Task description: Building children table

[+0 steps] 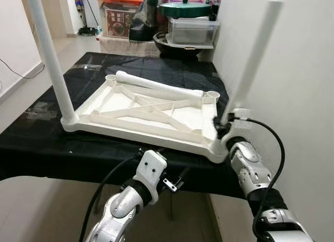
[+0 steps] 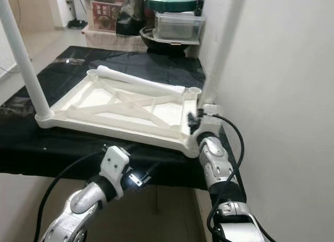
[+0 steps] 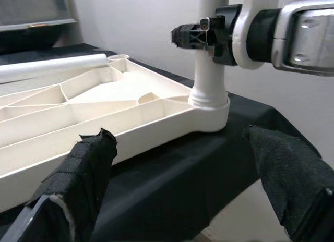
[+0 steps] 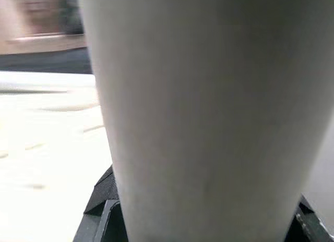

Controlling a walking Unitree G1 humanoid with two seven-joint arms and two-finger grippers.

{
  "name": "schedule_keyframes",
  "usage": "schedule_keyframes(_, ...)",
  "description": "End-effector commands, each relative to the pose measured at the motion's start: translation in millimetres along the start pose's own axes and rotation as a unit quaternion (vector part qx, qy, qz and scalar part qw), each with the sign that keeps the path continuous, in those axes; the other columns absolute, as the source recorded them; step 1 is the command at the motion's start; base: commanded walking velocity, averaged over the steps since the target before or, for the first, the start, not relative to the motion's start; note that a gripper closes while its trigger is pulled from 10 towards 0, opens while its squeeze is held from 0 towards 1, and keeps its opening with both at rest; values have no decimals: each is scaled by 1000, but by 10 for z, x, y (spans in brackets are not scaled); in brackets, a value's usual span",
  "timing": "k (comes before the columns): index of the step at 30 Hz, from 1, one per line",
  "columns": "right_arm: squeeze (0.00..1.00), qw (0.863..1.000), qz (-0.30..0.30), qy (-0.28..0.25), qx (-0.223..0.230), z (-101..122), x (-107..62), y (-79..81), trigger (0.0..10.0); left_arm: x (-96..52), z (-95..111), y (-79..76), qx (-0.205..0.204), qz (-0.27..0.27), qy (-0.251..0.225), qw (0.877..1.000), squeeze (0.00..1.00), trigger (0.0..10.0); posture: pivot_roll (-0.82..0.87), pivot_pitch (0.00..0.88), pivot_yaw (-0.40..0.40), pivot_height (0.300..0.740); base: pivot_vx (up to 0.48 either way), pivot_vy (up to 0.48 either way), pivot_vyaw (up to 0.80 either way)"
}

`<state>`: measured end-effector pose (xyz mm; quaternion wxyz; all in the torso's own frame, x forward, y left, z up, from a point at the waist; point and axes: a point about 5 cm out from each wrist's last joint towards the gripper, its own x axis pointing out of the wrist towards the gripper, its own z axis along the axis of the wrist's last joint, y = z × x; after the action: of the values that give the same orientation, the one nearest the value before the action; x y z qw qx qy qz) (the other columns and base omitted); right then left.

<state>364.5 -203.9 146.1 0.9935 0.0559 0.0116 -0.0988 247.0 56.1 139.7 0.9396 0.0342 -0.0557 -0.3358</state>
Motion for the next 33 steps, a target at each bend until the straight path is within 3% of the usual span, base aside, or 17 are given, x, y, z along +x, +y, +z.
schedule_keyframes(1, 0, 995, -89, 30, 29, -137, -56, -155, 0, 9, -27, -16, -3, -3, 6, 1000, 0, 10000, 174, 0, -103, 740, 0, 0, 0)
schedule_keyframes(6, 0, 991, -122, 35, 34, -189, -79, -131, 0, 10, -28, -18, -4, -3, 6, 1000, 0, 10000, 174, 0, -103, 740, 0, 0, 0)
schedule_keyframes(7, 0, 991, -127, 33, 29, -209, -71, -92, 10000, 10, -31, -21, -4, -3, 6, 1000, 0, 10000, 173, 0, -103, 740, 0, 0, 0)
schedule_keyframes(9, 0, 991, -128, 32, 25, -224, -66, -59, 10000, 10, -33, -23, -4, -3, 6, 1000, 0, 10000, 173, 0, -103, 740, 0, 0, 0)
schedule_keyframes(10, 1000, 992, -123, 30, 20, -237, -66, -24, 10000, 10, -34, -24, -4, -3, 6, 1000, 0, 10000, 173, 0, -103, 740, 0, 0, 0)
schedule_keyframes(16, 1000, 993, -114, 18, 29, -232, -61, 36, 10000, 14, -36, -21, -4, -2, 6, 1000, 0, 10000, 173, 0, -105, 740, 0, 0, 0)
schedule_keyframes(17, 0, 994, -106, 9, 33, -205, -54, 45, 10000, 14, -37, -20, -4, -2, 6, 1000, 0, 10000, 173, 0, -105, 740, 0, 0, 0)
schedule_keyframes(21, 0, 995, -80, -29, 49, -100, -41, 8, 10000, 12, -38, -19, -4, -2, 6, 1000, 0, 10000, 171, 0, -102, 740, 0, 0, 0)
schedule_keyframes(24, 0, 995, -5, -62, 77, -4, -43, -23, 10000, 11, -37, -20, -3, -2, 6, 1000, 0, 10000, 171, 0, -102, 740, 0, 0, 0)
schedule_keyframes(29, 0, 994, 84, -51, 55, -6, -56, -56, 10000, 11, -35, -15, -4, -2, 6, 1000, 0, 10000, 168, 0, -100, 740, 0, 0, 0)
schedule_keyframes(31, 0, 984, 164, -39, 51, -11, -96, -13, 10000, 11, -34, -15, -4, -2, 6, 1000, 0, 10000, 168, 0, -100, 740, 0, 0, 0)
schedule_keyframes(33, 0, 979, 195, -35, 49, -13, -118, 11, 10000, 11, -34, -15, -4, -2, 6, 1000, 0, 10000, 168, 0, -100, 740, 0, 0, 0)
